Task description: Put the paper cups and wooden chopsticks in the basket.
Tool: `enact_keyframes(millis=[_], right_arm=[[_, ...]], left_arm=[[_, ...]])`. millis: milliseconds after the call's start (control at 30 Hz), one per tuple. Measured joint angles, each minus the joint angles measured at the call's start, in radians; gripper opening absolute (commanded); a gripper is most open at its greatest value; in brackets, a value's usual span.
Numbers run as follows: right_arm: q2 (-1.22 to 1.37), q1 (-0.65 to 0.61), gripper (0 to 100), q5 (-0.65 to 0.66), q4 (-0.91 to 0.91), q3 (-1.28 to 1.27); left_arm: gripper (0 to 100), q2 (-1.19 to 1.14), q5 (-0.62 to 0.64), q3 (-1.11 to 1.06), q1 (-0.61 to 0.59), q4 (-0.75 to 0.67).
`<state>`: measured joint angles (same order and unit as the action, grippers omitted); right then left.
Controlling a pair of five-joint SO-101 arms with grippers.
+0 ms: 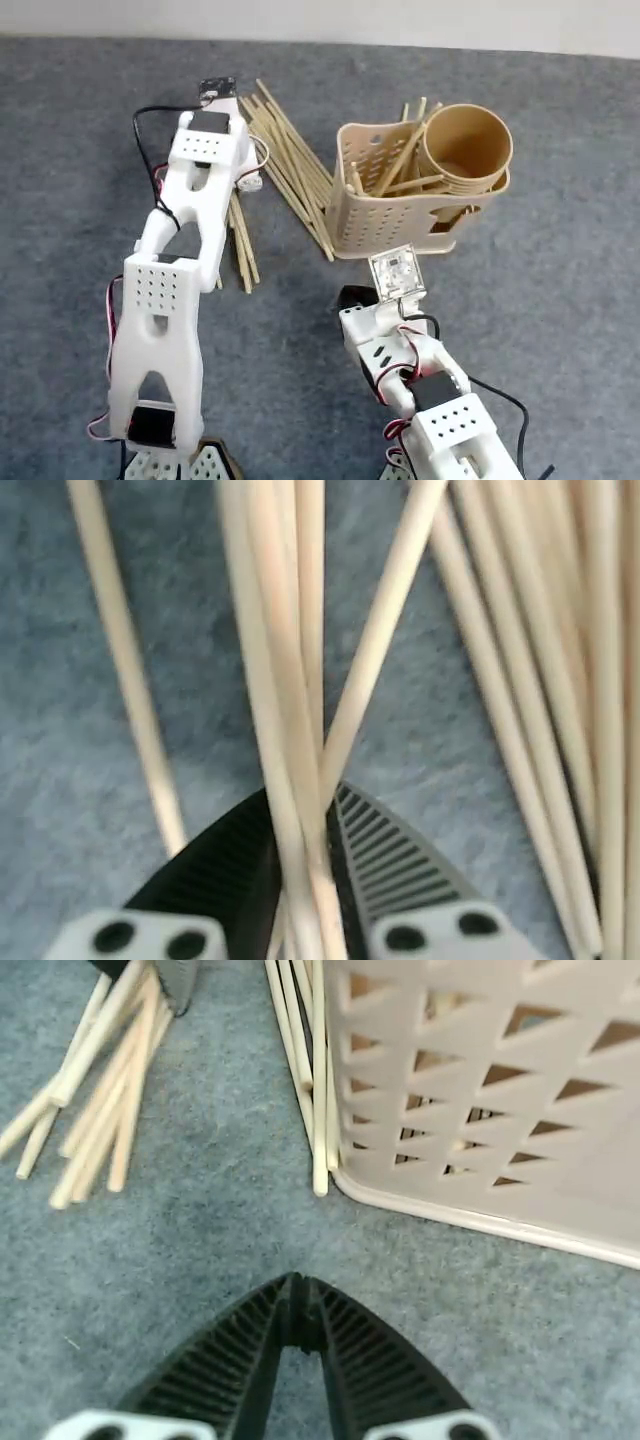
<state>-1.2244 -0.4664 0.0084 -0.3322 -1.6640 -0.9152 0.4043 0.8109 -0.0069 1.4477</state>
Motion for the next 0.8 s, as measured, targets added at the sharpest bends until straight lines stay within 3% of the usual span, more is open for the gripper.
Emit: enact_keyframes(millis=[133,367,800], right_arm=[[0.0,0.0,0.5,0.0,0.0,0.0],[0.0,0.0,0.5,0.0,0.0,0.0],[0.0,0.0,0.5,0.0,0.0,0.0]], left_arm=[[1,0.057,-0.005,0.051,-0.009,0.063],[0,0.169,-0.12,0.158,-0.003,0.124],[0,0.344,-0.219,0.203,0.014,0.149]])
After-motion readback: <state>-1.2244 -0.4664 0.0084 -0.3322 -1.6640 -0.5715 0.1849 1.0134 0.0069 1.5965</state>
